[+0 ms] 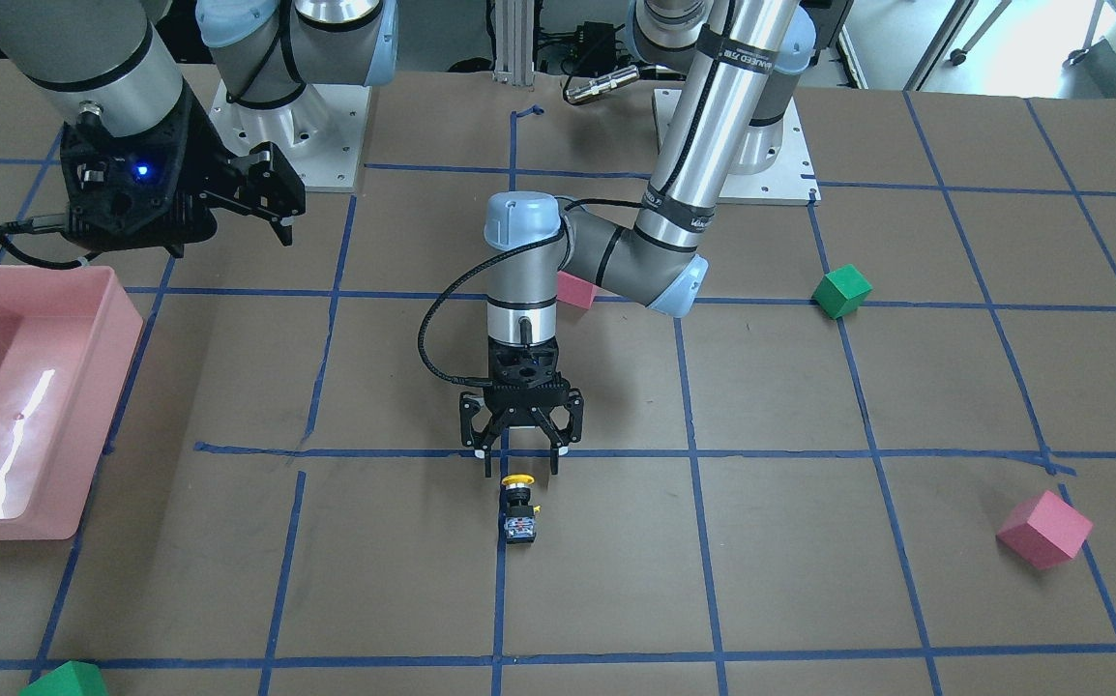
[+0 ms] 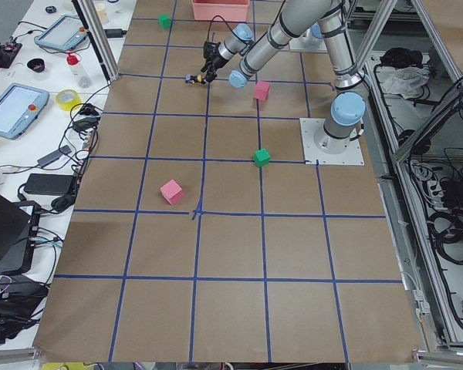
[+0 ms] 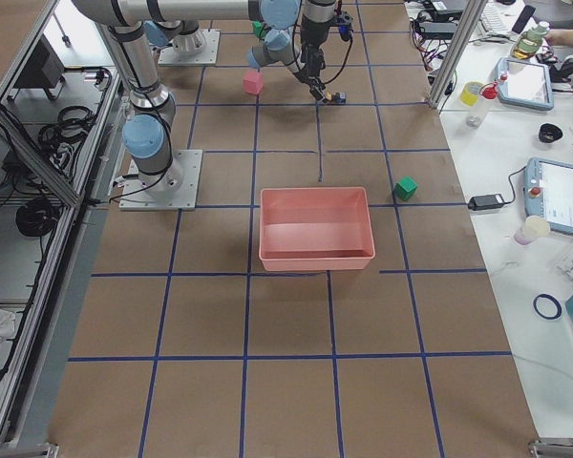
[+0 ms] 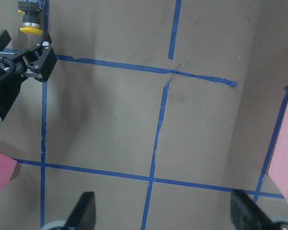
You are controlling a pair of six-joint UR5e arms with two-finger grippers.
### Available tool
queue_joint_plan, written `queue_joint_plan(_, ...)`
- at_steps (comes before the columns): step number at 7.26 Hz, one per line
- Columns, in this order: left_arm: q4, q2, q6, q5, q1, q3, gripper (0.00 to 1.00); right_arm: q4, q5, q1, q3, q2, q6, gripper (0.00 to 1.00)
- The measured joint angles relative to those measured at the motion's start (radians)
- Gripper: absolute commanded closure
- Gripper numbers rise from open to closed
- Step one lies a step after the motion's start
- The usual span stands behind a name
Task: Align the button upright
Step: 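Grasp the lying switch with the left gripper and lift it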
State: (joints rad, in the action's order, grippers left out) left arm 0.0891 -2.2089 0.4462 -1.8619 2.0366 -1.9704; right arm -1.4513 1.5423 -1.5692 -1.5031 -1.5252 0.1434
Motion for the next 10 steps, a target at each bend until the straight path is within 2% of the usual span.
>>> queue_joint_plan(3, 0.034, -0.025, -0.032, -0.005, 0.001, 0.016, 0.32, -0.012, 0.023, 0.001, 0.005, 0.0, -0.005, 0.0)
queue_joint_plan(5, 0.036, -0.029, -0.048, -0.008, 0.001, 0.024, 0.54, -0.031, 0.052, 0.002, 0.006, 0.0, -0.018, 0.0)
queue_joint_plan(7, 0.037, -0.033, -0.063, -0.01, 0.001, 0.027, 0.88, -0.036, 0.053, 0.003, 0.001, 0.001, -0.02, 0.0)
queue_joint_plan(8, 0.037, -0.034, -0.073, -0.011, 0.001, 0.028, 0.96, -0.035, 0.051, 0.003, -0.001, 0.001, -0.021, 0.0)
queue_joint_plan(10, 0.034, -0.022, -0.092, -0.009, 0.001, 0.037, 0.99, -0.036, 0.046, 0.003, -0.002, 0.001, -0.03, 0.0)
